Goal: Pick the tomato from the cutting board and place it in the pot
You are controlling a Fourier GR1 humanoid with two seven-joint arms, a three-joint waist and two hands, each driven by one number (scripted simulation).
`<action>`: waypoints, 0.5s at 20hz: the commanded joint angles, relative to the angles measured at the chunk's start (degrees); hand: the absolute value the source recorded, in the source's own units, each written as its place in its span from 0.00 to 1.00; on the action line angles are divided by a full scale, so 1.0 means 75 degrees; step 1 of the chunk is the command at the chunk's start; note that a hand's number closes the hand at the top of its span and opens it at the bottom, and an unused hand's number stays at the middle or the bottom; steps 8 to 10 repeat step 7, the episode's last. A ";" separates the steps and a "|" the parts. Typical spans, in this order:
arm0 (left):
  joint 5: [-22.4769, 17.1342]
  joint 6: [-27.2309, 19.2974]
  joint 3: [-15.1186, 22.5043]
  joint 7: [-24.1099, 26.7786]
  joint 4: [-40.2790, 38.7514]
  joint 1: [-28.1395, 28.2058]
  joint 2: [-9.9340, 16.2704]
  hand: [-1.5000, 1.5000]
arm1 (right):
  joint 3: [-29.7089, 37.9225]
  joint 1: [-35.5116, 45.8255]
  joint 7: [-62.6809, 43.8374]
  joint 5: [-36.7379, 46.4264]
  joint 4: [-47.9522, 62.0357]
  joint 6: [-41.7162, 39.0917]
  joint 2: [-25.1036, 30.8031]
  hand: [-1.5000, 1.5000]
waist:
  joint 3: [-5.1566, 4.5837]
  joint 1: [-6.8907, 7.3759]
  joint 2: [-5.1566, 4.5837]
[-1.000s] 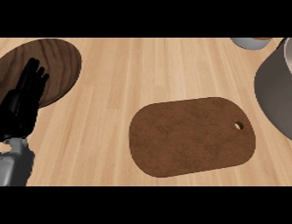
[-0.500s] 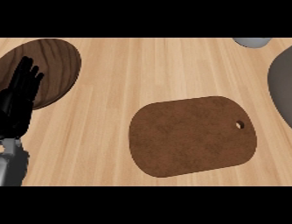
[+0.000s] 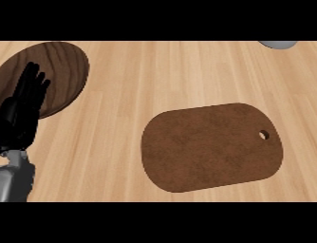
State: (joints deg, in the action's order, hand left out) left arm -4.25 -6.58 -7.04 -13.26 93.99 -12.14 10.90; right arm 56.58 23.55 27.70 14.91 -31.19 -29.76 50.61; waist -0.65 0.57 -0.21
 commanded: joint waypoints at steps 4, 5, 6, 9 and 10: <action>0.0058 0.0010 0.0156 -0.0068 0.0364 0.0336 -0.0112 0.50 | -0.0166 -0.0348 0.1337 0.0162 0.1545 -0.0242 0.0756 0.00 | 0.0131 0.0117 -0.0039; 0.0040 -0.0087 0.0051 -0.0173 0.0016 -0.0195 -0.0081 0.50 | -0.0344 0.0038 0.1076 0.0247 0.1731 -0.0078 0.0760 0.00 | 0.0129 0.0115 -0.0056; -0.0025 0.0061 -0.0069 0.0075 -0.0203 -0.0145 0.0019 0.50 | -0.0074 -0.0316 0.1364 -0.0001 0.1850 -0.0515 0.0883 0.00 | 0.0134 0.0043 -0.0058; 0.0141 -0.0094 0.0030 -0.0039 -0.0070 -0.0072 -0.0040 0.50 | -0.0103 -0.0433 0.1514 0.0061 0.1901 -0.0419 0.0990 0.00 | 0.0142 0.0066 -0.0061; 0.0141 -0.0094 0.0030 -0.0039 -0.0070 -0.0072 -0.0040 0.50 | -0.0103 -0.0433 0.1514 0.0061 0.1901 -0.0419 0.0990 0.00 | 0.0142 0.0066 -0.0061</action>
